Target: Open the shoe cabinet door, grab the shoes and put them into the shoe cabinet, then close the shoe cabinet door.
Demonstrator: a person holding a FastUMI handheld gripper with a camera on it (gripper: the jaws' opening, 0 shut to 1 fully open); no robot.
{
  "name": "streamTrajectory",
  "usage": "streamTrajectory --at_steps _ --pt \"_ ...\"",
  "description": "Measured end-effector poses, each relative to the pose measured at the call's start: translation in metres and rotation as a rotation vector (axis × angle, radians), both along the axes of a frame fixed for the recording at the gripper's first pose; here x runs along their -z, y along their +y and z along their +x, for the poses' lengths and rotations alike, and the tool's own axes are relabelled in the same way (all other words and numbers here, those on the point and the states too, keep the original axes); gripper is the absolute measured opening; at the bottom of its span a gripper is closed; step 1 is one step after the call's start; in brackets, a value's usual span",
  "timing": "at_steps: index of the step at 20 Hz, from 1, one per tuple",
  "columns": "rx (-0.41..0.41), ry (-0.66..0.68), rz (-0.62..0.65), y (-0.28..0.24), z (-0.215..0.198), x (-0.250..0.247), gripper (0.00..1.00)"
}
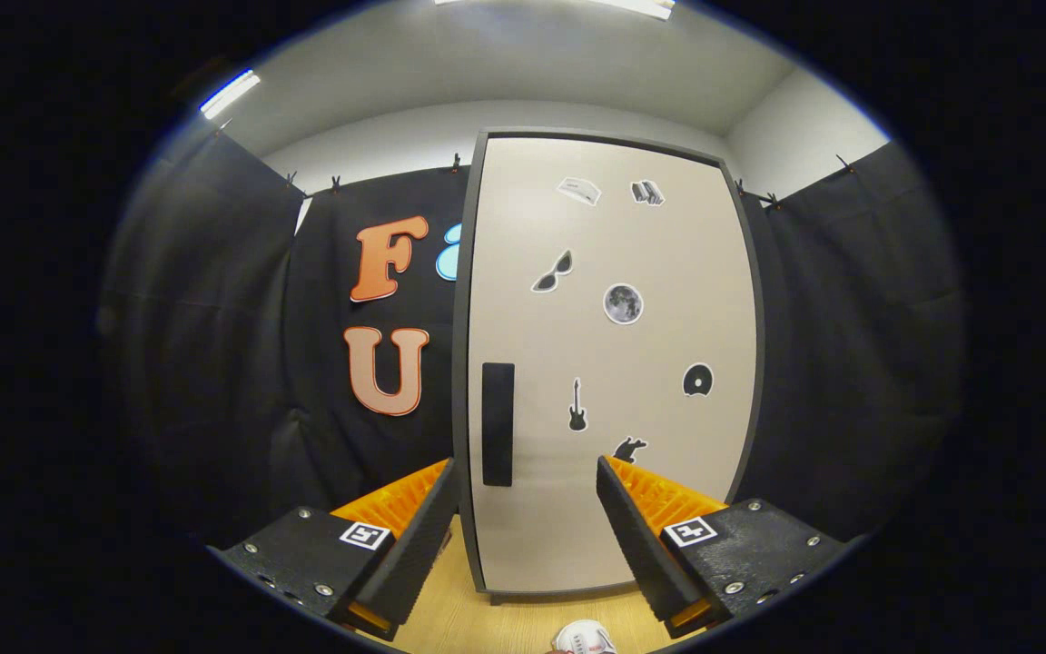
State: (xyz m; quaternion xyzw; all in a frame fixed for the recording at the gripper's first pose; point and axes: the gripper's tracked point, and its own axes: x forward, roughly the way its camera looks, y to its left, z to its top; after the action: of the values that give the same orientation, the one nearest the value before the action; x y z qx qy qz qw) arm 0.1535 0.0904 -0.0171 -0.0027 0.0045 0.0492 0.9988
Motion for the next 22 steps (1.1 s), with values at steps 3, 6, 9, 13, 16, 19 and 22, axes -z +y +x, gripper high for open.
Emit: streamTrajectory --at_steps 3,6,9,13,16,19,22 --pt "0.003 0.006 -0.001 0.005 0.019 0.005 0.94" --pt "-0.004 0.012 0.001 0.012 0.038 0.010 0.94" --pt "-0.010 0.018 0.000 0.019 0.056 0.016 0.94" --pt "-0.016 0.010 -0.003 0.029 0.080 0.012 0.94" --pt "-0.009 -0.001 -0.007 0.032 0.096 0.011 0.94" --pt "0.002 -0.001 -0.009 0.034 0.110 0.014 0.94" --pt "0.004 0.014 -0.020 0.039 0.120 0.020 0.90"
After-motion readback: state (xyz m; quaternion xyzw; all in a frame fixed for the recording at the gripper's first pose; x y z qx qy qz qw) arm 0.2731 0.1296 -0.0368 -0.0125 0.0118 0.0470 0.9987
